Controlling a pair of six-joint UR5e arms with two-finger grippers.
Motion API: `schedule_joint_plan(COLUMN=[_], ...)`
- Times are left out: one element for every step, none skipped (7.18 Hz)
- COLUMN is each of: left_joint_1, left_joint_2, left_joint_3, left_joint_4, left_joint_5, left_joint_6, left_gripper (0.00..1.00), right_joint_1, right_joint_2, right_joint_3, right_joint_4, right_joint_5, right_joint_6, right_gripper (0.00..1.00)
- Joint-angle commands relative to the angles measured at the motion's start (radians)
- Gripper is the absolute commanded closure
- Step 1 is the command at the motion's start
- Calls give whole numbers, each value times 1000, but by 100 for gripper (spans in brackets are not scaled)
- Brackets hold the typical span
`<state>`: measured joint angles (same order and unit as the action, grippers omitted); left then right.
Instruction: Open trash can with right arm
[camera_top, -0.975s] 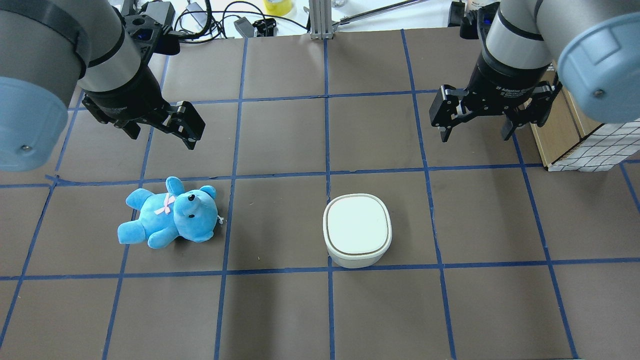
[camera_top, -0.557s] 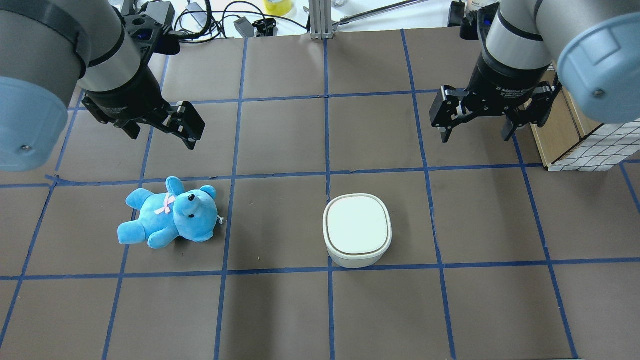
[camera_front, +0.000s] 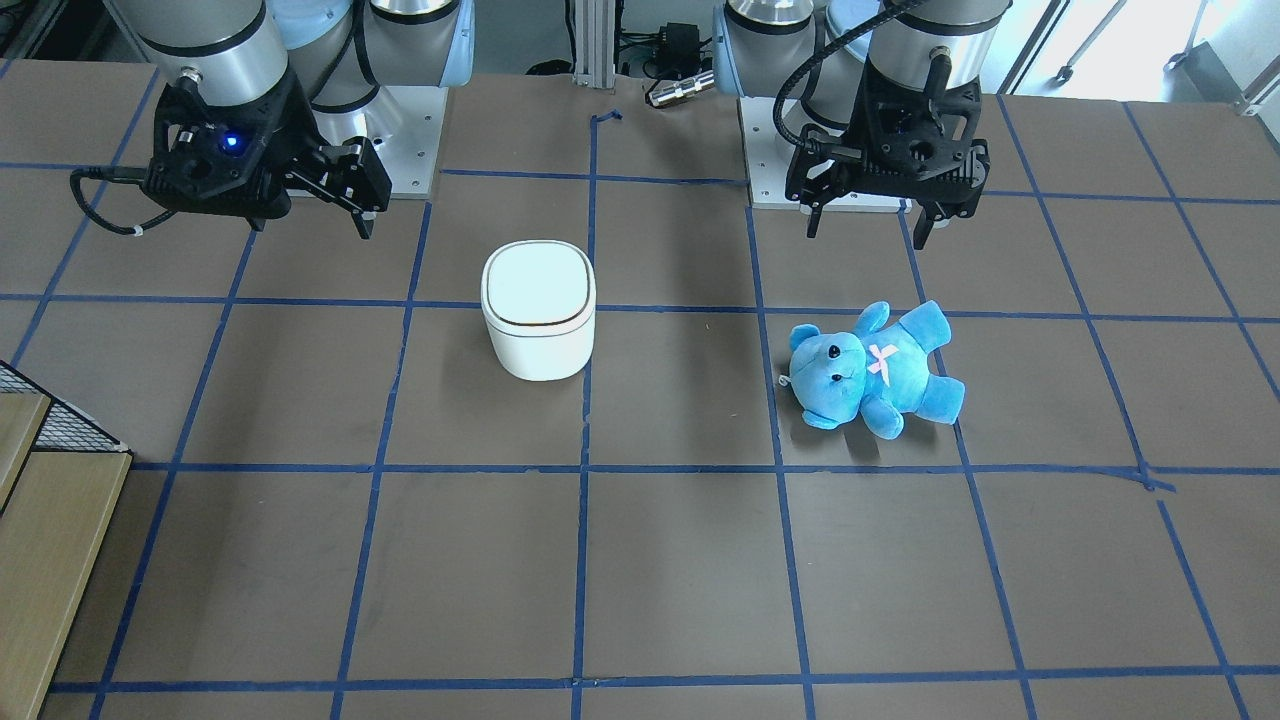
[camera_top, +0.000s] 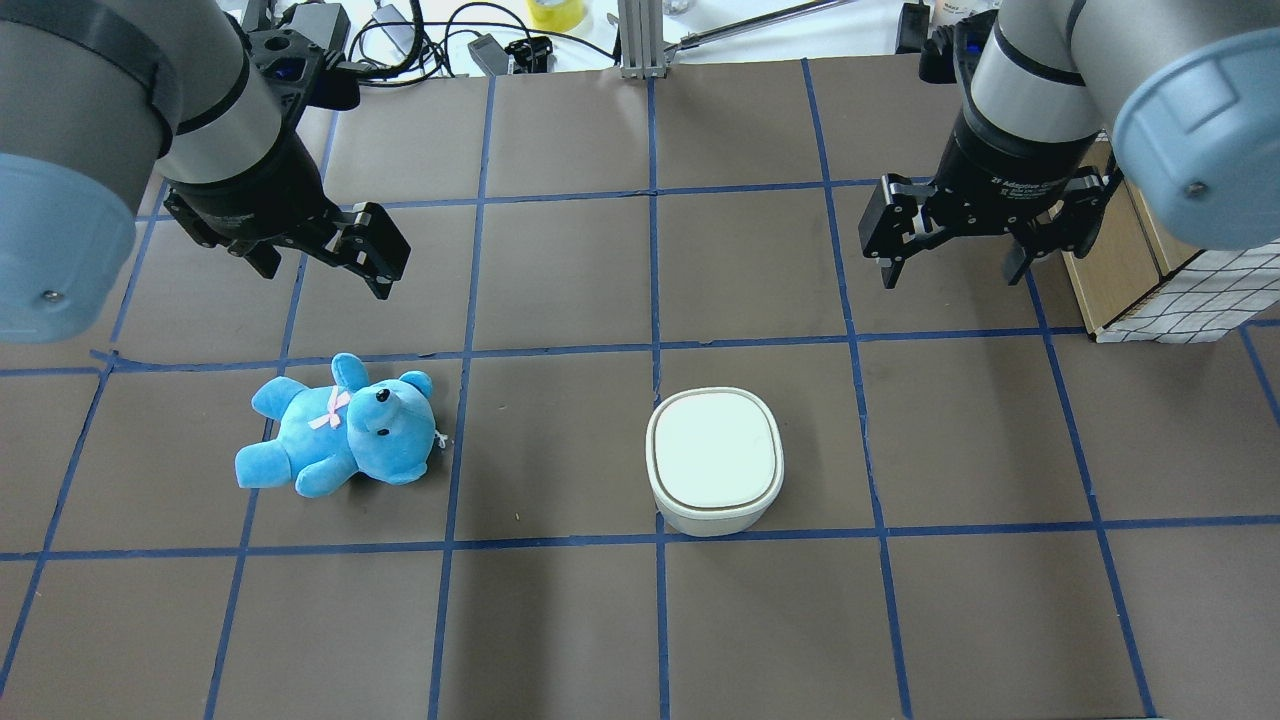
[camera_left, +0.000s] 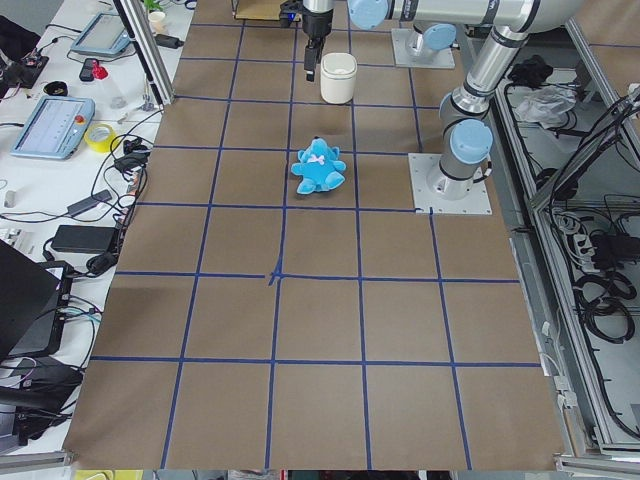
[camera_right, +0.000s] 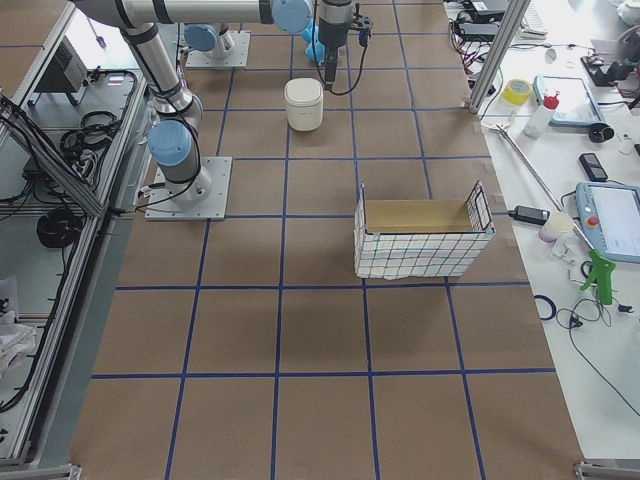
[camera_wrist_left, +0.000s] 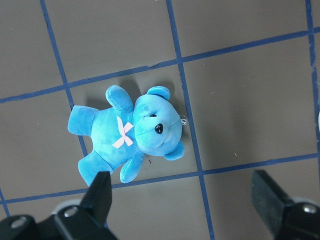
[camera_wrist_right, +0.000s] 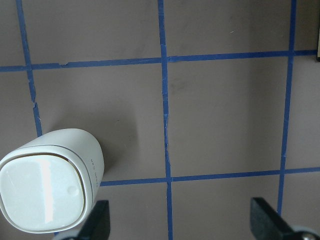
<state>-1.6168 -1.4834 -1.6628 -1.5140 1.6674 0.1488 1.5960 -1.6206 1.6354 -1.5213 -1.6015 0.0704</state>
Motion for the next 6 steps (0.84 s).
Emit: schedule_joint_plan(left_joint_1=[0, 0, 0, 0, 0, 0], left_joint_2=[0, 0, 0, 0, 0, 0], left_joint_3=[0, 0, 0, 0, 0, 0], left_joint_4=[0, 0, 0, 0, 0, 0], left_joint_5=[0, 0, 0, 0, 0, 0], left_joint_6=[0, 0, 0, 0, 0, 0], left_gripper=[0, 0, 0, 0, 0, 0], right_joint_1=[1, 1, 2, 2, 7, 10], right_joint_2=[-1, -1, -1, -1, -2, -4], right_joint_3=[1, 1, 3, 3, 4, 6], right_joint_4=[1, 1, 1, 1, 0, 0], right_joint_5=[0, 0, 0, 0, 2, 18], right_joint_6=[2, 0, 2, 2, 11, 40], right_gripper=[0, 0, 0, 3, 6, 21])
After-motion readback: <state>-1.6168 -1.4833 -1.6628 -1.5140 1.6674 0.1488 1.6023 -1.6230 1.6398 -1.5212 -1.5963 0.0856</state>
